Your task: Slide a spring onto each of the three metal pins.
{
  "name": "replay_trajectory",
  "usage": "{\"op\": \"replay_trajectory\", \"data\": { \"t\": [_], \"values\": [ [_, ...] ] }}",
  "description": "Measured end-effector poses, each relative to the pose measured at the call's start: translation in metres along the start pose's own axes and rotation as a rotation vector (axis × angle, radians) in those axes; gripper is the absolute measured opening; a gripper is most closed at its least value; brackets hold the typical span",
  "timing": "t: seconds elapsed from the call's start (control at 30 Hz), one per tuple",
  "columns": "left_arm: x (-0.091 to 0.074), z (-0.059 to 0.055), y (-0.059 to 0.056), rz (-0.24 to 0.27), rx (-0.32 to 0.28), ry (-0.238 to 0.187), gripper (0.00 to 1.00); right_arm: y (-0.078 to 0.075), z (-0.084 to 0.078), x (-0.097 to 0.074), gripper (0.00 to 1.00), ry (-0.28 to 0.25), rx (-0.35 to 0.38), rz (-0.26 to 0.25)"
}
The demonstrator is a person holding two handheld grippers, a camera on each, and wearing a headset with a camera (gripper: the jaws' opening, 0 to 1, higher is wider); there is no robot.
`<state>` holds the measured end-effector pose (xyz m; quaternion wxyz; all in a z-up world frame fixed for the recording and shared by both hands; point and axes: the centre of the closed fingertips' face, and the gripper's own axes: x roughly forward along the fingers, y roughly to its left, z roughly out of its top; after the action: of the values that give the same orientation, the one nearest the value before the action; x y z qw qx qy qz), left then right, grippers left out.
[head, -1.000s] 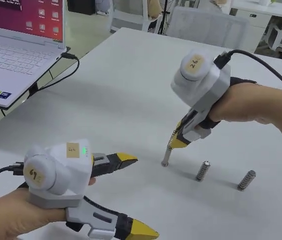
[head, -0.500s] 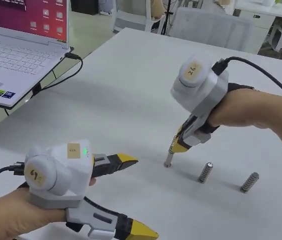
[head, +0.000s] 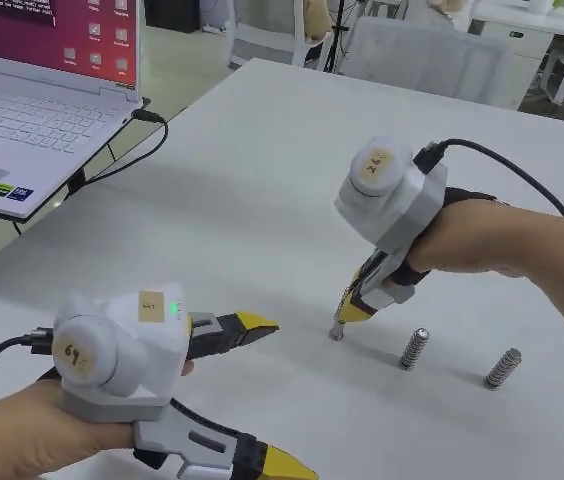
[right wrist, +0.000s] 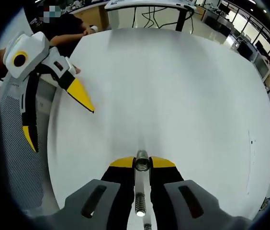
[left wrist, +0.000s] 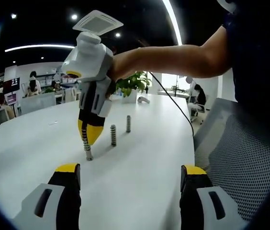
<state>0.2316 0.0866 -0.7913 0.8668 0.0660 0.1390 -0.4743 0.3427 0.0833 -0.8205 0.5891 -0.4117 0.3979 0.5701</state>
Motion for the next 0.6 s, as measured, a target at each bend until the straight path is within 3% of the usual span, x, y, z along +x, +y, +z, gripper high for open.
{"op": "replay_trajectory", "data": {
  "t": [0.6],
  "values": [
    [0.0, -0.001, 0.0, 0.005, -0.001, 0.005, 0.82, 0.015, -0.004, 0.018, 0.09, 0.019, -0.004, 0.029]
  ]
}}
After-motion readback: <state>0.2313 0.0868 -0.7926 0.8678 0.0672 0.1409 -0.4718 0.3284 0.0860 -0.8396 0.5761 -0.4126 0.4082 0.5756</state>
